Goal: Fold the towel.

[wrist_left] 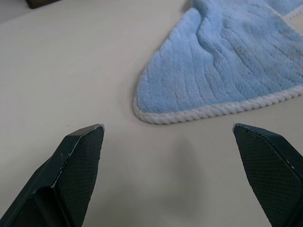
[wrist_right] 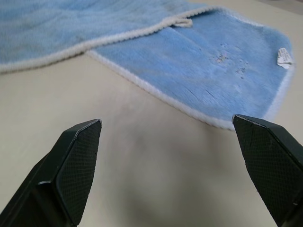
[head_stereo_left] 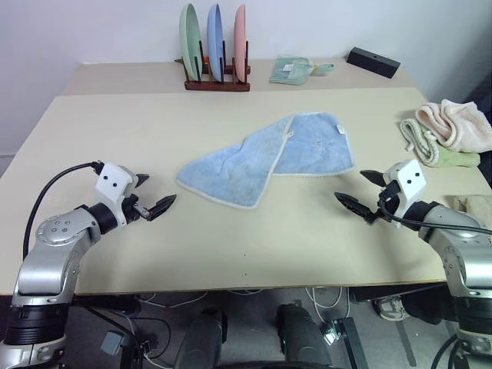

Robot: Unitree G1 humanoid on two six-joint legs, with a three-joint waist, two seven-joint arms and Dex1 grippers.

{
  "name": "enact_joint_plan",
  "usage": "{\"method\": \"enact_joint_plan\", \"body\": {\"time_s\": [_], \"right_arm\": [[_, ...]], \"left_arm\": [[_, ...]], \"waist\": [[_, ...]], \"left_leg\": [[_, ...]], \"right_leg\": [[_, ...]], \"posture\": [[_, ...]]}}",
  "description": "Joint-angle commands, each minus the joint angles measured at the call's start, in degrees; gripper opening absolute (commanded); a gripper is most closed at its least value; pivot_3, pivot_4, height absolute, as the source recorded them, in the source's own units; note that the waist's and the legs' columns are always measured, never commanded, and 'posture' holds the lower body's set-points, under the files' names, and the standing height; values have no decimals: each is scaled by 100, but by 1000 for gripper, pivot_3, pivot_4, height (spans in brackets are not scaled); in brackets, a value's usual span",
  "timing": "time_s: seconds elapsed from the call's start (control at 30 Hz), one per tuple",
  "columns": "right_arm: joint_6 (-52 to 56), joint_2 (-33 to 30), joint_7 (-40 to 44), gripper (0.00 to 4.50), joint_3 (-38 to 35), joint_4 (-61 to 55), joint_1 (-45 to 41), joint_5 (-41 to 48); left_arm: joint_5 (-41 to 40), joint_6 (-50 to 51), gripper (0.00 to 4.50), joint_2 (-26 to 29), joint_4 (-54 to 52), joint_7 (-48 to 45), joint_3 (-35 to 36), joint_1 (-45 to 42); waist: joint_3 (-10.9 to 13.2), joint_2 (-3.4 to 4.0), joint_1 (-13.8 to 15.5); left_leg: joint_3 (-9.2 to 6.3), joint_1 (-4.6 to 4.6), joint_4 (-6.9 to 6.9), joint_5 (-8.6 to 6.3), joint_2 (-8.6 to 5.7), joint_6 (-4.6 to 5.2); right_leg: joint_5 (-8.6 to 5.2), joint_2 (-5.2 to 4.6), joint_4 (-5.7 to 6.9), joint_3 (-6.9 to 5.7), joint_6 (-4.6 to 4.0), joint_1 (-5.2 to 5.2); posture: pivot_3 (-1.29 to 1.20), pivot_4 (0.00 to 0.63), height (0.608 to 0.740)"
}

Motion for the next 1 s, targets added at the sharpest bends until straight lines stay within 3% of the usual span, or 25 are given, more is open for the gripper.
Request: {"method": "enact_joint_plan", "body": {"time_s": [0.03,0.23,0.33,0.57,0.7,0.97,1.0], "right_arm": [[-143,175,-39,4500,170,66,-304,-8],[46,373,-125,4500,250,-69,-507,152],[56,465,-230,4500,318,-280,-340,120],[96,723,-518,4500,515,-542,-218,89],[193,819,-636,4500,584,-768,-181,111],[319,872,-770,4500,596,-1107,27,139],[330,877,-784,4500,599,-1121,29,139]], "left_arm": [[-41,-9,4455,34,-207,91,118,-84],[-345,348,4455,-159,-486,-223,-537,-438],[-210,605,4455,-354,-801,-408,-1494,-814],[1052,607,4455,-803,-114,-343,-3356,-1875],[1094,1033,4455,-1116,46,-214,-3457,-2174],[1755,963,4455,-1183,770,423,-3372,-2274],[1783,912,4231,-1225,908,484,-3337,-2286]], "waist": [[0,0,-7],[0,0,38],[0,0,42],[-1,2,-16],[-1,2,-8],[-1,2,5],[-2,3,6]], "left_leg": [[0,0,0,0,0,0],[-1,-2,5,0,-2,0],[-1,-2,5,0,-3,0],[0,3,3,0,-1,1],[1,1,3,-1,-1,2],[-1,0,5,-1,-2,3],[0,2,7,-1,-2,2]], "right_leg": [[0,0,0,0,0,0],[0,-1,-2,0,0,5],[1,-2,-6,0,1,9],[1,2,1,0,1,7],[0,1,0,0,2,4],[0,1,0,0,3,5],[0,1,1,0,3,7]], "posture": [[0,150,740],[0,150,740],[0,150,740],[0,150,740],[0,150,740],[0,150,740],[0,150,740]]}}
